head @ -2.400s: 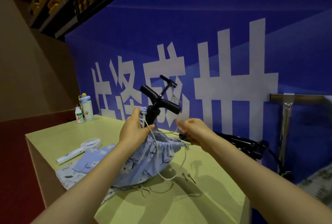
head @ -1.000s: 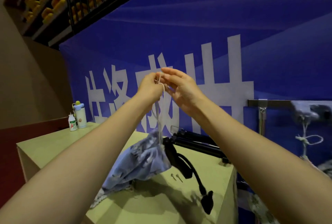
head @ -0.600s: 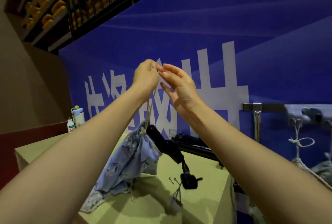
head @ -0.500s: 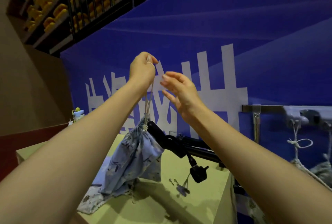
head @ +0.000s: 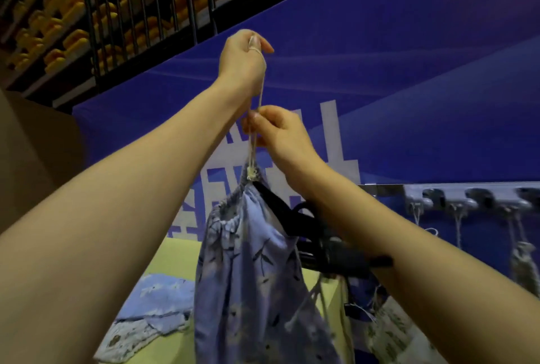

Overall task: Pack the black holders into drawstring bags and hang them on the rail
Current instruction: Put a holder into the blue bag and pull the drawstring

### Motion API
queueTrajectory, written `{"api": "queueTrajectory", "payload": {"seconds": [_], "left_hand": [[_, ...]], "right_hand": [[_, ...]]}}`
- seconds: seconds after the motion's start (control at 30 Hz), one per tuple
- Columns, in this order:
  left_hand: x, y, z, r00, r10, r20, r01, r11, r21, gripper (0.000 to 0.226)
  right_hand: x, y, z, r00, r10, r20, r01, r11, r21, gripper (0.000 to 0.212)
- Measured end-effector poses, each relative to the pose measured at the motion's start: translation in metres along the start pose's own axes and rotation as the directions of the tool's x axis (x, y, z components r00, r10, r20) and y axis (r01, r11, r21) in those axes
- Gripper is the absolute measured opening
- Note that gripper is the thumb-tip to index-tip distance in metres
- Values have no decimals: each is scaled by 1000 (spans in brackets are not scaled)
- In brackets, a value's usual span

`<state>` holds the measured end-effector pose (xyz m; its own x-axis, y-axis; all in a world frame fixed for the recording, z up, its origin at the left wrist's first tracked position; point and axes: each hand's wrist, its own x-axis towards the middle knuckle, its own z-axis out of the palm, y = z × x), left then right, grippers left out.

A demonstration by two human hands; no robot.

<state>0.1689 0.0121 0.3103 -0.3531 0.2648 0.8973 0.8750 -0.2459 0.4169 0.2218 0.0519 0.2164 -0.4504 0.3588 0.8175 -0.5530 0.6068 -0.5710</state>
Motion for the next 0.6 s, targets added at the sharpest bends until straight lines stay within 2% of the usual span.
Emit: {"api": "queueTrajectory", "payload": {"seconds": [0.13,0.2,0.37,0.47,0.6], "left_hand": [[-11,37,38,998,-35,49,44,976,-213,33],[-23,52,62,993,-48,107,77,957,-280,33],[-68,93,130,925,-4,379,140,933,-332,37],[-93,113,159,878,-4,479,202,910,-361,37],[-115,144,185,834,-1,552,315,821,-475,34]], "right_hand": [[-19,-30,-47,985,-73,-155,43,982,-186,32],[-35,-36,-75,978,-50,-202,2,974,-228,30],[-73,-47,-151,945,166,-283,-175,984,-9,33],[-97,-62,-187,942,207,-262,-203,978,43,35],[-120,-78,-222,932,200,-303,-164,976,141,38]]}}
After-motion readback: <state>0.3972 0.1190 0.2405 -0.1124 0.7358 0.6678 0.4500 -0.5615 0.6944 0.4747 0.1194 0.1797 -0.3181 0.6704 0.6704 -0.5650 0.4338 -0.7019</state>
